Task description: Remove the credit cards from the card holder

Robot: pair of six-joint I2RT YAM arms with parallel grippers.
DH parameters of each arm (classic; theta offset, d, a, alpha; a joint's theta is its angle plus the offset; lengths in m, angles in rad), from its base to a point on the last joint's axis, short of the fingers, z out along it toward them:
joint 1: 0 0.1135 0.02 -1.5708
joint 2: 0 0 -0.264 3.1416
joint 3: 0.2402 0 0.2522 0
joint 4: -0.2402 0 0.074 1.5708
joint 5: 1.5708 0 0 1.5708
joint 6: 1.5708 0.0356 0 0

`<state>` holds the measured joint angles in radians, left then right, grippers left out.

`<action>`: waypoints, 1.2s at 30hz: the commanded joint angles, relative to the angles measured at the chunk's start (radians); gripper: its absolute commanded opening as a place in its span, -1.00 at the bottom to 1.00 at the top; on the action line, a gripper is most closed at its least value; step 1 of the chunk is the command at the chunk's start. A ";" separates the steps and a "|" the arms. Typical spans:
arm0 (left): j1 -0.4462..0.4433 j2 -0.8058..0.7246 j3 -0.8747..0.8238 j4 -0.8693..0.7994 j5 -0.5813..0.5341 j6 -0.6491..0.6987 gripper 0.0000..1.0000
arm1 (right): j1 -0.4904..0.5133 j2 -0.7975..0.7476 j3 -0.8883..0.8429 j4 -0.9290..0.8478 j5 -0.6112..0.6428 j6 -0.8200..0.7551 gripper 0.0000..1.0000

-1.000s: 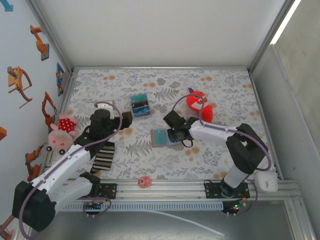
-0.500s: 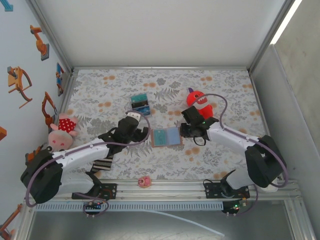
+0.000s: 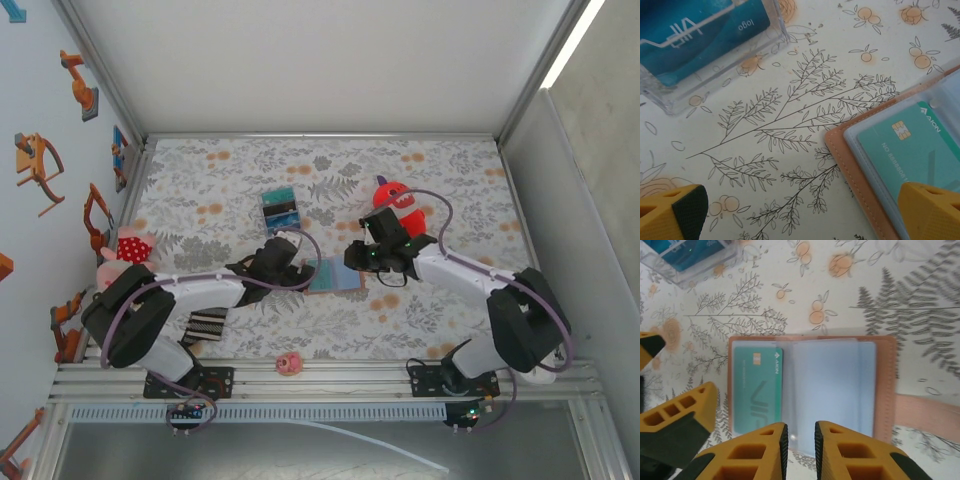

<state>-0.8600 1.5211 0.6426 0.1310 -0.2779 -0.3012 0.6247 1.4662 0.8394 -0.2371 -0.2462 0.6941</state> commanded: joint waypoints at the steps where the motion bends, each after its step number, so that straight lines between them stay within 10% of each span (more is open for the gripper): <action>1: -0.004 0.037 0.035 0.030 0.034 -0.023 0.96 | 0.001 0.057 -0.005 0.110 -0.131 0.059 -0.61; 36: -0.031 0.073 0.058 -0.077 -0.056 -0.001 0.96 | 0.045 0.259 0.004 0.190 -0.175 0.140 -0.66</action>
<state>-0.8845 1.5913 0.6842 0.0959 -0.3077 -0.3073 0.6647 1.7092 0.8543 -0.0399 -0.4324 0.8181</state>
